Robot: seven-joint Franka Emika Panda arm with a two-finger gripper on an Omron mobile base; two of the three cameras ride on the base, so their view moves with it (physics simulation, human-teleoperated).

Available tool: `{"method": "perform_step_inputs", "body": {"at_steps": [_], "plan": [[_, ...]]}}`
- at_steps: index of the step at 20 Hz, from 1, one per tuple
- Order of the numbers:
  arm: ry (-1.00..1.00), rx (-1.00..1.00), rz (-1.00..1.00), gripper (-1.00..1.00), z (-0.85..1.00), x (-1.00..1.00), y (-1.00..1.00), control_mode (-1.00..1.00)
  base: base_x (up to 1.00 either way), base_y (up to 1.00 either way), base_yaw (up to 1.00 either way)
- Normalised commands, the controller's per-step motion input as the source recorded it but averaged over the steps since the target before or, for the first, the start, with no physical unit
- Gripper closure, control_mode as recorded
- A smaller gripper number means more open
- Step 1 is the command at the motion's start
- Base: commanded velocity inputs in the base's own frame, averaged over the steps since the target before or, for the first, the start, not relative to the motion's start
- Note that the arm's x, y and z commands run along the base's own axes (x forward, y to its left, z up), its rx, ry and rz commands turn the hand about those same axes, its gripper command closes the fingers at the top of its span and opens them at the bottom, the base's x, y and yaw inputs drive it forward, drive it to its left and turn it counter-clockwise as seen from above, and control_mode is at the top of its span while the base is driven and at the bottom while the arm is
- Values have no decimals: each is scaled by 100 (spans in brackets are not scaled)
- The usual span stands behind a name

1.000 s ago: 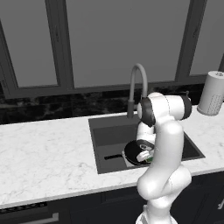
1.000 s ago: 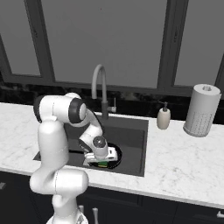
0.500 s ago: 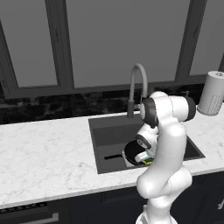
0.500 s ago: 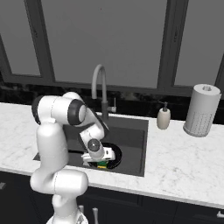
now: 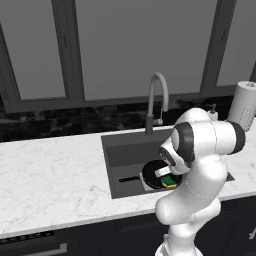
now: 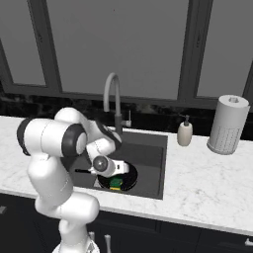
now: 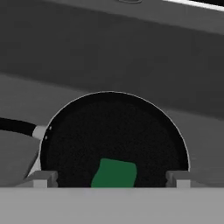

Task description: Pick the pan and sponge and place them into the sink. Then turn on the water.

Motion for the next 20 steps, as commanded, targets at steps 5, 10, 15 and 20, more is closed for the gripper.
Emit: {"method": "perform_step_inputs", "body": {"at_steps": [5, 10, 15, 20], "plan": [[-19, 12, 0, -100, 81, 0, -50, -100, 0, 0, 0], [-17, 14, 0, -100, 97, 9, -36, -100, 0, 0, 0], [-15, 16, 1, -100, 100, 30, -25, -100, 0, 0, 0], [-7, 12, 0, -100, 83, 12, -28, -100, 0, 0, 0]]}}
